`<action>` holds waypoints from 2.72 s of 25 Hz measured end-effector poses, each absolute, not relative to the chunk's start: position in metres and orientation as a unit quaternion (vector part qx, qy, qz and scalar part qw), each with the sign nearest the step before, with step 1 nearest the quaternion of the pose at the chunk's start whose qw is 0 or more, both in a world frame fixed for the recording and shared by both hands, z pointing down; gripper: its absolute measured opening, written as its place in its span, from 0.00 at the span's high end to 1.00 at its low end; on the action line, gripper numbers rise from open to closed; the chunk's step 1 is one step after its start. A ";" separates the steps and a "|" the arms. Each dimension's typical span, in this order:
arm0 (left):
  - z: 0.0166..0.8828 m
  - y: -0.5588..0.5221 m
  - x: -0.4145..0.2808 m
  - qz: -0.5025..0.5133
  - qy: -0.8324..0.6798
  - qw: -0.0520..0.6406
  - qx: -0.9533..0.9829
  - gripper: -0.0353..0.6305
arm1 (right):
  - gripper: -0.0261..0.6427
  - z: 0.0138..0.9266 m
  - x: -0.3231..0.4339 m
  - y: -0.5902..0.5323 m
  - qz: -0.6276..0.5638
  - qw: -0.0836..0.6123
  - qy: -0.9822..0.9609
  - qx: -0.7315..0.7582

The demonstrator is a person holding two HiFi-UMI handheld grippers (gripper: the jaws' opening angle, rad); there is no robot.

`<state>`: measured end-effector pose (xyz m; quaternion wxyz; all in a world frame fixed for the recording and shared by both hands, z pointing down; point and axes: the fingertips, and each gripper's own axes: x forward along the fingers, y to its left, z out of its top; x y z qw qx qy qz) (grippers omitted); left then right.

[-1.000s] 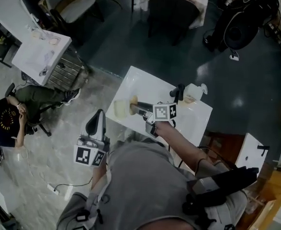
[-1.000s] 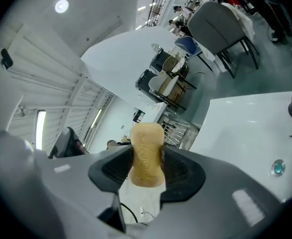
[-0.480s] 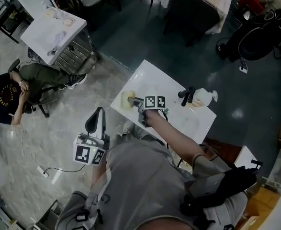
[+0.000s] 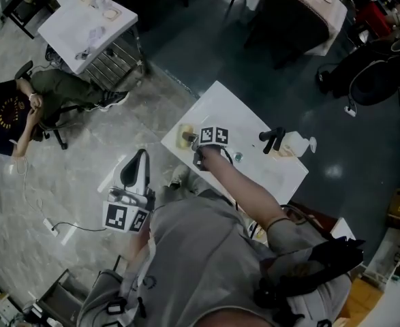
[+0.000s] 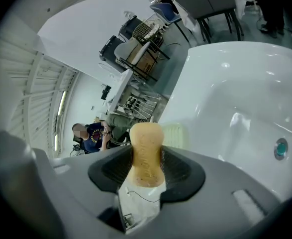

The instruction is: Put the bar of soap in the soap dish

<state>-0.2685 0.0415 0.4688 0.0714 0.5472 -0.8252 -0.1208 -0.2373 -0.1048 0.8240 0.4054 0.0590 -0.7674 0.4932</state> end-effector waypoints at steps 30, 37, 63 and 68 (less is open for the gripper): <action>0.478 0.047 -0.285 -0.128 -0.836 0.079 0.527 0.94 | 0.67 0.860 -0.246 -0.108 0.481 0.444 -0.750 0.091; 0.478 0.041 -0.284 -0.126 -0.833 0.078 0.533 0.94 | 0.66 0.857 -0.245 -0.107 0.494 0.438 -0.746 0.089; 0.453 -0.012 -0.273 -0.109 -0.781 0.046 0.614 0.94 | 0.62 0.632 -0.264 -0.138 0.387 0.266 -0.883 0.008; 0.438 -0.041 -0.265 -0.099 -0.752 0.028 0.651 0.95 | 0.61 0.584 -0.250 -0.153 0.353 0.218 -0.910 0.008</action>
